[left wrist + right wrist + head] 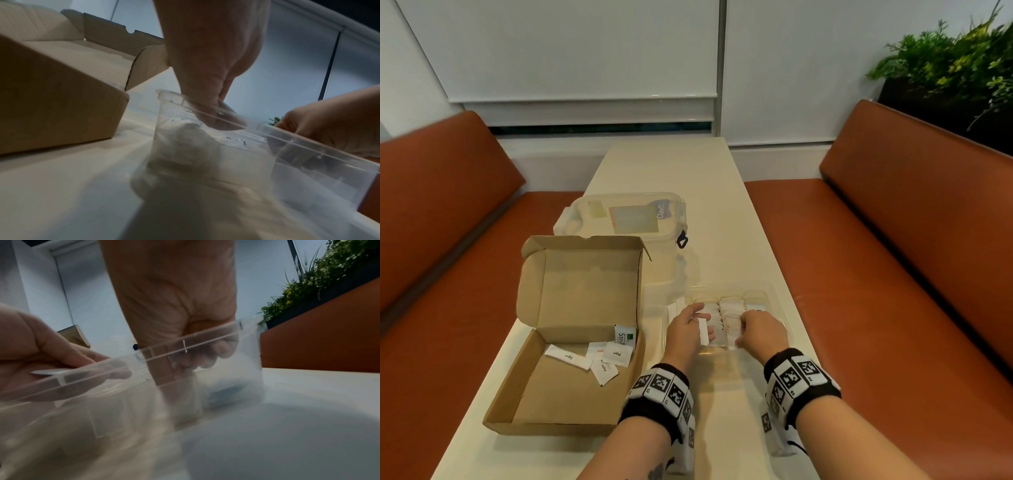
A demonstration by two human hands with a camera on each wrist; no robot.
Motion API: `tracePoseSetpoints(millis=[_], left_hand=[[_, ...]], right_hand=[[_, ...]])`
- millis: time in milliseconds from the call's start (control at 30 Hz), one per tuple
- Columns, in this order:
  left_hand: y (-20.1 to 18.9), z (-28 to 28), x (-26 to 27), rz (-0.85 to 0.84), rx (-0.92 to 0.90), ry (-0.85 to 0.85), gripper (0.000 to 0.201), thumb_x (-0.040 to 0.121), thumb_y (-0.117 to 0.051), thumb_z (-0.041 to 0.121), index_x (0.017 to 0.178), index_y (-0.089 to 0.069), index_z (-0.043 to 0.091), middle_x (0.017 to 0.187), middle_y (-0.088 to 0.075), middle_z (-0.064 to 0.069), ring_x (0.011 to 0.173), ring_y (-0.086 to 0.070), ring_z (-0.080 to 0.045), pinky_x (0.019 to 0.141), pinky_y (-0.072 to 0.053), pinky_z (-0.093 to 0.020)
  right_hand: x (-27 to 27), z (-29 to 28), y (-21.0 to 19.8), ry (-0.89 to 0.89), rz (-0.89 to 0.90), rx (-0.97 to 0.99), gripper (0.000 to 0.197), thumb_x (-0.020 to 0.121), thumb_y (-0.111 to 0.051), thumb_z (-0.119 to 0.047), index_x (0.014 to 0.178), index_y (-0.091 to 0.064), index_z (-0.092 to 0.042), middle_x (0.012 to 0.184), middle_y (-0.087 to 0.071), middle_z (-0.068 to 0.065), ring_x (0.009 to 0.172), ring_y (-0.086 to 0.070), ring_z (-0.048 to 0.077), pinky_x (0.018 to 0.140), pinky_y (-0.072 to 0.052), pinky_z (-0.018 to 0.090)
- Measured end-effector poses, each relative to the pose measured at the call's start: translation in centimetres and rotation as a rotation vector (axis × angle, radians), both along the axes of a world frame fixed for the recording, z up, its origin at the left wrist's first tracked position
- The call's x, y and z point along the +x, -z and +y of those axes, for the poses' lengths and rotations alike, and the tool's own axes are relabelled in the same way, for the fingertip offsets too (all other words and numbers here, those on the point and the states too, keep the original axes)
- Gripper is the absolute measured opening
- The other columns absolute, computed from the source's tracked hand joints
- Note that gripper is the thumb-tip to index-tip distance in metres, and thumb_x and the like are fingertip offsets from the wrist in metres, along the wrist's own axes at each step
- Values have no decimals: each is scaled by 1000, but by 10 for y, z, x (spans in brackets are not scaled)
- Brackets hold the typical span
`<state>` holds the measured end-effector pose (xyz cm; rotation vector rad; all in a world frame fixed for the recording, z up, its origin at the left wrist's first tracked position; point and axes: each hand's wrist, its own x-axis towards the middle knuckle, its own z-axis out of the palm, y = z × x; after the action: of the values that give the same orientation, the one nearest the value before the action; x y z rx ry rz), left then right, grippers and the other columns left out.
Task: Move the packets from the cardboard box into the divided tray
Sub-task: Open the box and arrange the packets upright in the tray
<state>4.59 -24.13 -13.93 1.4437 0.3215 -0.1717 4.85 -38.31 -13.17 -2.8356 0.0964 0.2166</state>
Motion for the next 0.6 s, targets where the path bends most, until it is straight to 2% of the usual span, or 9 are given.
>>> tracePoseSetpoints(millis=[67,133,200,233,300,367,433,500,600], left_hand=[[-3,0,-2,-6,-13,-4,36,96,-35,-5,124,-53,7,102,-59,-11,72,-59,-24,70,-54,-35],[-5,1,-3,-28,-13,10,38,98,-33,-2,130,-48,11,111,-60,-10,88,-61,-25,82,-53,-38],[-8,2,-4,-70,10,47,40,100,-32,2,136,-43,14,118,-61,-5,109,-57,-24,99,-45,-43],[-10,3,-5,-97,18,71,41,100,-31,3,138,-41,16,123,-61,-5,114,-55,-21,101,-44,-38],[-14,2,-6,-128,-7,127,42,101,-31,5,141,-36,19,130,-58,-5,110,-56,-14,86,-49,-18],[-16,-1,-6,-132,-26,184,46,102,-34,9,146,-29,21,135,-55,-5,114,-54,-12,81,-44,-11],[-18,-4,-6,-140,-27,241,51,102,-36,13,149,-21,24,140,-51,-3,128,-43,-14,99,-33,-19],[-18,-8,-5,-142,-40,273,55,101,-40,16,150,-18,27,142,-49,-1,133,-37,-14,106,-24,-26],[-18,-12,-4,-164,54,240,56,95,-55,21,145,-30,27,131,-52,3,120,-50,-14,103,-38,-30]], right_hand=[[0,-2,1,3,10,16,17,79,-64,-12,73,-49,-18,78,-54,-3,71,-51,17,59,-37,25],[0,-3,2,18,-22,87,27,80,-66,-20,65,-44,-21,72,-53,-5,68,-50,15,54,-34,22],[-1,-2,0,65,-131,275,29,83,-65,-30,63,-45,-23,65,-52,-7,64,-49,12,52,-33,20],[-2,-1,-2,74,-187,403,25,85,-65,-32,66,-51,-23,66,-54,-9,65,-50,11,54,-34,18],[-1,3,-9,67,-227,659,8,86,-66,-29,83,-63,-22,77,-63,-9,72,-56,8,58,-38,10],[-1,5,-17,36,-162,868,19,84,-70,-22,101,-63,-23,86,-68,-3,75,-59,8,62,-43,7],[1,5,-22,17,-70,972,32,81,-74,-15,109,-60,-21,83,-67,7,74,-62,12,67,-49,14],[1,2,-24,37,-56,1006,32,80,-74,-10,108,-61,-16,76,-62,9,70,-61,14,68,-53,21],[0,-5,-23,152,-141,1111,13,81,-70,-4,90,-66,-13,76,-62,5,69,-62,13,63,-52,18]])
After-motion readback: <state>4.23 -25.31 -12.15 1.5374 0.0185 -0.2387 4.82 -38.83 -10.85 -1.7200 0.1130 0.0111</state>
